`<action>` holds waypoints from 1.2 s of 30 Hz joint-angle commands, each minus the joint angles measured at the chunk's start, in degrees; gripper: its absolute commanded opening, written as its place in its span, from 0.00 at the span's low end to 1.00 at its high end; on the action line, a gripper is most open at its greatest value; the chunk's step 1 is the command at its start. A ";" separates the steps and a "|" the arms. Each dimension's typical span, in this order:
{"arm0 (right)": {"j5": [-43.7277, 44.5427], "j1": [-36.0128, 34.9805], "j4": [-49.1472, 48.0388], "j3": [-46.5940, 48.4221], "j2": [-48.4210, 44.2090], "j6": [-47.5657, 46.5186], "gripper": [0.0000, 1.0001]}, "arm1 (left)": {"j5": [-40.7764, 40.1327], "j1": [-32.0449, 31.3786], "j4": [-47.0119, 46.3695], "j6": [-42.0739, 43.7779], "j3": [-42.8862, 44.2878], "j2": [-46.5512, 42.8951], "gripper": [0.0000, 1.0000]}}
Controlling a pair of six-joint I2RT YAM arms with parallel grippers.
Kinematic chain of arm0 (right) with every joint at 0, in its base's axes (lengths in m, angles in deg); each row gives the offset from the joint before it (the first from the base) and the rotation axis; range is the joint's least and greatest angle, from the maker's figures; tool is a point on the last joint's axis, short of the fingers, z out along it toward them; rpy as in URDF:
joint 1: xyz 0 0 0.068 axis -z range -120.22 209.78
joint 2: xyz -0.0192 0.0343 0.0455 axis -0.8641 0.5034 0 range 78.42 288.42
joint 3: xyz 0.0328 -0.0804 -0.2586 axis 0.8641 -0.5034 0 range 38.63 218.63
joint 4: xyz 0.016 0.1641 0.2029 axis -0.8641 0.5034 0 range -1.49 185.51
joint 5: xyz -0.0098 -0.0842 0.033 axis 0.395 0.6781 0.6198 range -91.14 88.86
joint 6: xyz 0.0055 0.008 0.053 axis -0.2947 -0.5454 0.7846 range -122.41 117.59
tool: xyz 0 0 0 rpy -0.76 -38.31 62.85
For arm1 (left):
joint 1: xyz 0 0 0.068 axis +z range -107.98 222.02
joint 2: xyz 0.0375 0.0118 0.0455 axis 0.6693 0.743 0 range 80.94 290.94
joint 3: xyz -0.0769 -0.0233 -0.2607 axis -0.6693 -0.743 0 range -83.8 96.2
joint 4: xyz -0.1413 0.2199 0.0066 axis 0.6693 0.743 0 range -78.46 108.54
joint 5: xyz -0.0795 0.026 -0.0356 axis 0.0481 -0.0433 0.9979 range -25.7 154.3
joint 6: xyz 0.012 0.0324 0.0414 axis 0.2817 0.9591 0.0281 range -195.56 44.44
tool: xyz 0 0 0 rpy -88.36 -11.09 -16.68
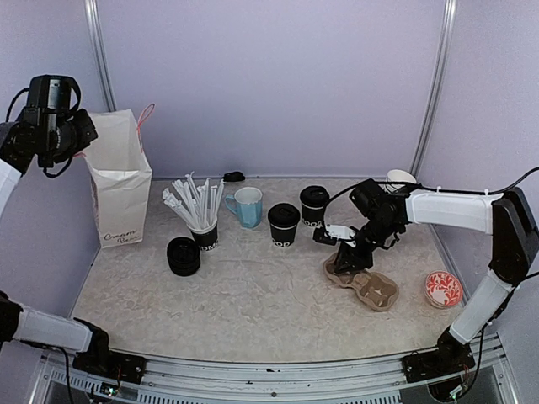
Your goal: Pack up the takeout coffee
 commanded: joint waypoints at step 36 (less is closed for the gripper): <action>-3.16 11.19 8.09 -0.24 -11.81 4.70 0.37 | 16.90 -47.28 -16.49 30.44 20.73 12.59 0.00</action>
